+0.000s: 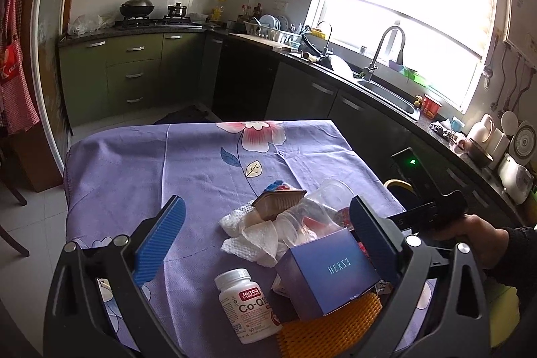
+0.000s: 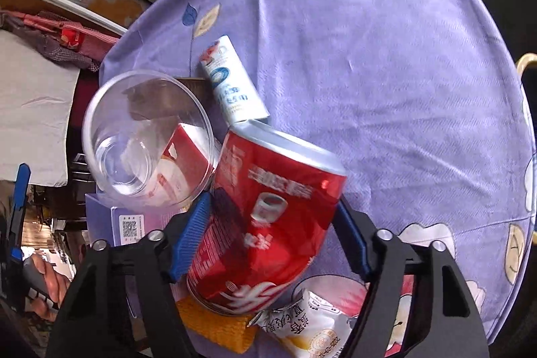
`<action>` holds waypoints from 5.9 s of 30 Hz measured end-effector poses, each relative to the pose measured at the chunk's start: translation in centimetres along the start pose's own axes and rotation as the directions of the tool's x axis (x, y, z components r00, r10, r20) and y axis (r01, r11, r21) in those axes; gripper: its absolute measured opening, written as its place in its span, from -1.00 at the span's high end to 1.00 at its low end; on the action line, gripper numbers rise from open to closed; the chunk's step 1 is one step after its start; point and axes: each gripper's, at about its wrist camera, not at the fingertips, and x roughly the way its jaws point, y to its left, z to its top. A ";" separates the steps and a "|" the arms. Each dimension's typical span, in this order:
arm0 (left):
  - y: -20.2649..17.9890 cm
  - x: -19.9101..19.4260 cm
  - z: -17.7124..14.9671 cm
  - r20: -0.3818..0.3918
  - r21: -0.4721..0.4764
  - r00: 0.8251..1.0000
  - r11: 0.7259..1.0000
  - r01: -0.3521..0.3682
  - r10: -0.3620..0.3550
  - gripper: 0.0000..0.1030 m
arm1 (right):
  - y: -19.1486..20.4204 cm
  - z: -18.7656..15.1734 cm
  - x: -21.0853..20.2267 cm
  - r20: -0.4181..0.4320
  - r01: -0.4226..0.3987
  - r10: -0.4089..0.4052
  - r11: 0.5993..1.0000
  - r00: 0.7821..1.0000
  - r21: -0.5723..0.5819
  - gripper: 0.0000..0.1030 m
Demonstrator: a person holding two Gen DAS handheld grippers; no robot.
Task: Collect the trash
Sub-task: 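Grasp the red soda can with the right gripper, then carry the soda can over the bin and open the right gripper, then grasp the clear plastic cup with the left gripper, then carry the plastic cup over the bin and open the left gripper, then grasp the white snack wrapper with the right gripper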
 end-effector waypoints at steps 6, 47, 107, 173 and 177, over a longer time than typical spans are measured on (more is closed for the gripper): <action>-0.3 0.1 -0.1 -0.007 0.000 1.000 1.000 0.000 0.000 -0.82 | -0.9 -0.5 -1.6 0.041 -0.026 0.026 1.000 0.999 0.013 -0.24; -6.1 1.0 1.3 -0.016 0.105 1.000 0.994 0.002 0.000 -0.82 | -16.6 -5.6 -19.5 0.495 0.069 -0.167 0.975 0.853 0.209 -0.13; -6.4 15.1 0.8 -0.541 -0.276 0.837 0.925 -0.261 0.075 -0.55 | -24.2 -8.0 -13.5 0.426 0.102 -0.169 0.979 0.889 0.176 -0.45; -25.2 10.3 6.5 -0.222 0.102 0.942 0.955 0.278 -0.251 -0.87 | -24.8 -16.0 -17.0 0.501 0.278 -0.334 0.942 0.798 0.186 -0.49; -19.7 5.8 6.5 -0.139 0.095 0.974 0.976 0.194 -0.180 -0.87 | -21.0 -14.8 -15.9 0.487 0.288 -0.291 0.954 0.823 0.083 -0.49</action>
